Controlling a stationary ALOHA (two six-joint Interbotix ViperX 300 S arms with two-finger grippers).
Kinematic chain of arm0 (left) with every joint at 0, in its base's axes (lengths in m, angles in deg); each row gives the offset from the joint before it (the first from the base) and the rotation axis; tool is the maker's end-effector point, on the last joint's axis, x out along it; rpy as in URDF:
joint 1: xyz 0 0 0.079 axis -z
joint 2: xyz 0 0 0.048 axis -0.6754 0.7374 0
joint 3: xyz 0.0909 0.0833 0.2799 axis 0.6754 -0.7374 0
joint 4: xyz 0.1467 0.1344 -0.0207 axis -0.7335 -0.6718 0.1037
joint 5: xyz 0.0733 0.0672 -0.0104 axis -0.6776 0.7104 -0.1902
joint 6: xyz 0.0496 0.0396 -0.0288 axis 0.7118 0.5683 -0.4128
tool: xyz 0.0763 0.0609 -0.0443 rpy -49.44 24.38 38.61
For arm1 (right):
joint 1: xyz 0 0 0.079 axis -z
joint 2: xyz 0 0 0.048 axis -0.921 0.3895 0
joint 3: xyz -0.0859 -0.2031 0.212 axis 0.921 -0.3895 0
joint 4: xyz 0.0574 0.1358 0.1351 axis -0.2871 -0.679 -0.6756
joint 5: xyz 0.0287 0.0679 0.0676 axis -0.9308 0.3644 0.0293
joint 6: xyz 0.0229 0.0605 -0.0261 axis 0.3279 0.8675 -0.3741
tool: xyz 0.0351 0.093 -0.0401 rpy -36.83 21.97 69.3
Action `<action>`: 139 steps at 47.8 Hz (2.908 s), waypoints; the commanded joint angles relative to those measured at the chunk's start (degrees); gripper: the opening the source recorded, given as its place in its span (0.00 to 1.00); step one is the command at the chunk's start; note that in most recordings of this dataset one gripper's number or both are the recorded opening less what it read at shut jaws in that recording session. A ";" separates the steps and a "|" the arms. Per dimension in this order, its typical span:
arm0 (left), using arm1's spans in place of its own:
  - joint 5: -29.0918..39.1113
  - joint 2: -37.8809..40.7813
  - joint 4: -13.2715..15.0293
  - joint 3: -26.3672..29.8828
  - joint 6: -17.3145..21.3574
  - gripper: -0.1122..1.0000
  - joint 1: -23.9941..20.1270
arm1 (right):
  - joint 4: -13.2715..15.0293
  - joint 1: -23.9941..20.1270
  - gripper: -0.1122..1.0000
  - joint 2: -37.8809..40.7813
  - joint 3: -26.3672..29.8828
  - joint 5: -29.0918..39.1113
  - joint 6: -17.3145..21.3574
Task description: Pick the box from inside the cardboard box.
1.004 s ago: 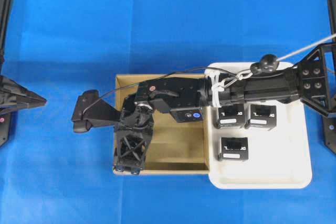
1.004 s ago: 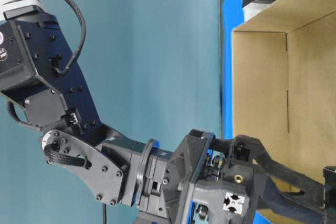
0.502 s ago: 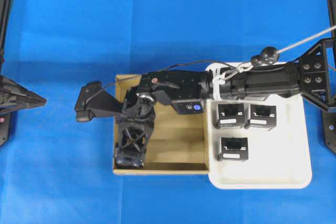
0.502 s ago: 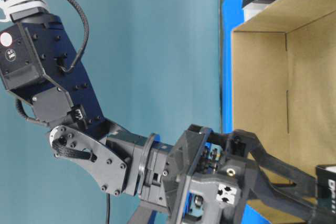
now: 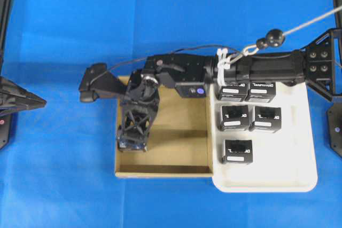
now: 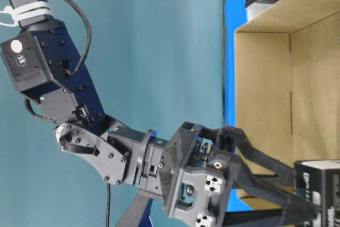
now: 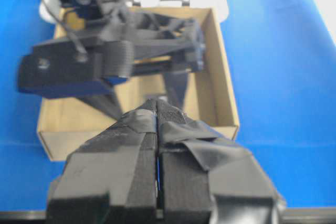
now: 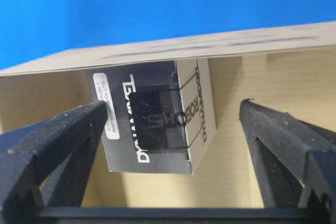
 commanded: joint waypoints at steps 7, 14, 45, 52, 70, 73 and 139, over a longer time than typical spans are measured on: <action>0.09 0.35 -0.09 1.76 0.00 0.04 0.00 | 0.35 1.93 1.00 0.00 0.00 0.00 -0.53; 0.18 0.35 -0.18 1.76 -0.09 0.04 0.00 | 0.35 2.72 1.00 0.00 0.00 -0.26 -1.49; 0.18 0.26 -0.18 1.76 0.09 0.04 0.00 | 0.44 2.72 1.00 -2.20 0.44 -0.09 -1.76; 0.18 0.00 -0.09 1.93 0.18 0.04 0.00 | 0.44 2.72 1.00 -4.31 1.41 0.44 -1.85; 0.18 -0.88 -0.09 2.37 0.09 0.04 0.00 | 0.70 2.55 1.00 -10.55 11.16 16.61 -2.37; 0.18 -0.88 -0.09 2.46 0.09 0.04 0.00 | 1.58 2.46 1.00 -11.07 14.06 19.95 -2.90; 1.41 -1.58 -0.18 3.43 -0.09 0.04 0.53 | 14.68 -3.87 1.00 -6.94 1.76 9.23 -2.90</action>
